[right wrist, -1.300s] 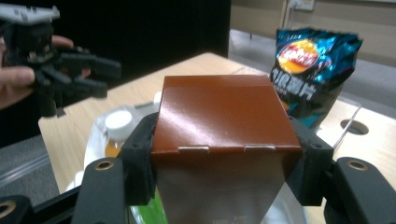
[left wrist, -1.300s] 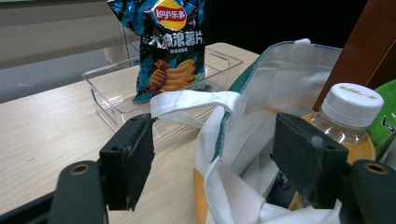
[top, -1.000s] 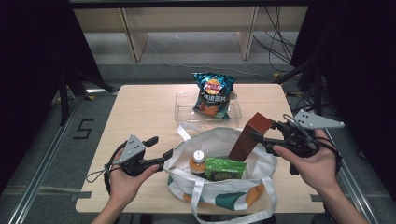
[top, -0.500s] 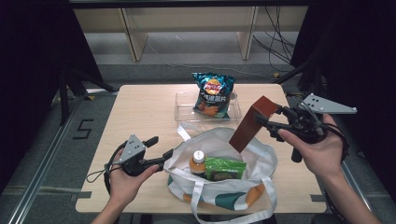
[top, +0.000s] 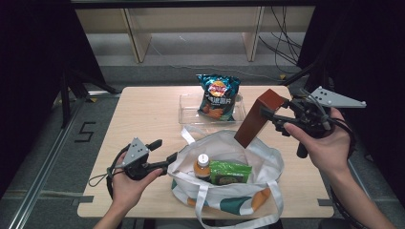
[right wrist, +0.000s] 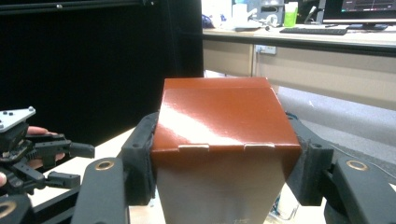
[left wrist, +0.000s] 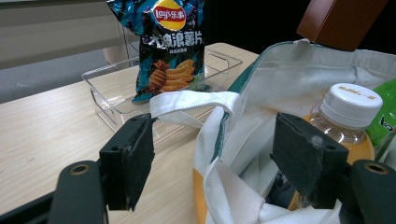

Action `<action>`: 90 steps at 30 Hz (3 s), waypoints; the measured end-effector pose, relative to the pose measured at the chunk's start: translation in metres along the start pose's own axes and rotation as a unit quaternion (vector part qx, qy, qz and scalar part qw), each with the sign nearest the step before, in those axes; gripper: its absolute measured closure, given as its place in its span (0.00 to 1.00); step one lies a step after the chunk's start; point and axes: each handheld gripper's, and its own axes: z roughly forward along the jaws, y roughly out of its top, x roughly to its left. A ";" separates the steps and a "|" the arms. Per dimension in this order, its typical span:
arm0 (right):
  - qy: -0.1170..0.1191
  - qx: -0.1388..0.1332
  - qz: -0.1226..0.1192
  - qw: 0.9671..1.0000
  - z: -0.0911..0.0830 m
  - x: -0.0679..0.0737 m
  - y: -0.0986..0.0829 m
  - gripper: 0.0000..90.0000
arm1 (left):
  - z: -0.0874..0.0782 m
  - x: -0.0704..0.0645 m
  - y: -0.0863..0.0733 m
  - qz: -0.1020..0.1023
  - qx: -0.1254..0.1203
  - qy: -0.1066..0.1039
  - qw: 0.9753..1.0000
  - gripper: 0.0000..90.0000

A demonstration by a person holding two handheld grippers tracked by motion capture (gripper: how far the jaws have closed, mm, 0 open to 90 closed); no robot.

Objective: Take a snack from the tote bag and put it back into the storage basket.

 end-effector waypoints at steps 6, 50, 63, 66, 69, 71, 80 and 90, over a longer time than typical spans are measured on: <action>0.001 -0.011 -0.010 1.000 0.002 -0.001 0.005 0.44 | 0.000 0.000 0.000 0.000 0.000 0.000 1.000 0.32; -0.044 -0.033 0.008 0.998 0.025 -0.017 0.024 0.44 | 0.000 0.001 0.001 -0.001 -0.001 0.000 1.000 0.32; -0.060 -0.036 0.005 0.998 0.036 -0.019 0.025 0.44 | 0.000 0.001 0.001 -0.001 -0.002 0.000 1.000 0.32; -0.065 -0.035 0.008 0.997 0.040 -0.019 0.025 0.44 | -0.001 0.000 0.001 -0.001 -0.002 0.000 1.000 0.32; -0.069 -0.032 0.008 0.997 0.043 -0.021 0.024 0.44 | 0.000 0.001 0.001 -0.001 -0.005 -0.004 1.000 0.32; -0.074 -0.032 0.009 0.997 0.046 -0.023 0.023 0.44 | -0.001 0.001 0.001 0.000 -0.002 0.000 1.000 0.32; -0.092 -0.030 0.023 0.995 0.057 -0.027 0.020 0.44 | 0.000 0.001 0.000 -0.002 -0.001 0.000 1.000 0.32; -0.121 -0.027 0.004 0.992 0.069 -0.031 0.018 0.44 | 0.000 0.000 0.000 -0.001 -0.001 -0.001 1.000 0.32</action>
